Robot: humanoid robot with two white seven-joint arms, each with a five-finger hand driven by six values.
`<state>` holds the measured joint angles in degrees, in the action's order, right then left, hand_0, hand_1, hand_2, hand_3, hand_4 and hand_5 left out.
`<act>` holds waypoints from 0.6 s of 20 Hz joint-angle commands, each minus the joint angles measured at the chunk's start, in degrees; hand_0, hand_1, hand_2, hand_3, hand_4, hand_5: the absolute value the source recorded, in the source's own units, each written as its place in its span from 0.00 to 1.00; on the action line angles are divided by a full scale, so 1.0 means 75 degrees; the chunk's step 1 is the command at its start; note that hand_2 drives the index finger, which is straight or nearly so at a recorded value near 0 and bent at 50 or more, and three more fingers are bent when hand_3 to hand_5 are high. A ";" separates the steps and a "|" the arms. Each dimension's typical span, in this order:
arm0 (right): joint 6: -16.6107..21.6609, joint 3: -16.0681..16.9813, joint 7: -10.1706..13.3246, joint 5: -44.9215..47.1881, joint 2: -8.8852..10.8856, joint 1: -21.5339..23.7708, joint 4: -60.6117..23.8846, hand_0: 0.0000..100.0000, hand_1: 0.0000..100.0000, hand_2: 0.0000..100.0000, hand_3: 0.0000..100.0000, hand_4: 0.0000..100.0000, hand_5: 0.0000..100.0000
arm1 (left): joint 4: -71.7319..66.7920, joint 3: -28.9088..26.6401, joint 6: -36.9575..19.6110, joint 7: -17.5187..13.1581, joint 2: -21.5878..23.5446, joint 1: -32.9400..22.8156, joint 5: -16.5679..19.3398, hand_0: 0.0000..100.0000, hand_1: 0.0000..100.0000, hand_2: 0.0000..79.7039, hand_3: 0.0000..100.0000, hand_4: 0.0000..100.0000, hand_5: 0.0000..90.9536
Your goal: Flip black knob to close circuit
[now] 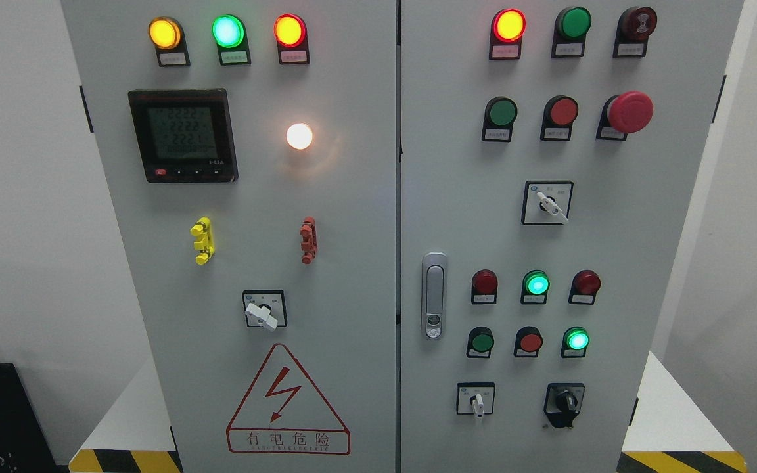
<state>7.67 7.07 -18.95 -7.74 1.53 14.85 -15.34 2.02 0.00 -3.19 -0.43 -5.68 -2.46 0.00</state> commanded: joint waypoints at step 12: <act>-0.0026 -0.0403 -0.0567 0.1442 -0.0755 0.1232 -1.1942 0.00 0.00 0.00 0.08 0.06 0.00 | 0.0000 -0.0082 0.0003 -0.0002 -0.0004 0.0000 -0.0059 0.00 0.00 0.00 0.05 0.03 0.00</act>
<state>7.51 4.98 -23.45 -0.74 -2.32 23.30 -58.88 2.02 0.00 -3.15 -0.43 -5.68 -2.46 0.00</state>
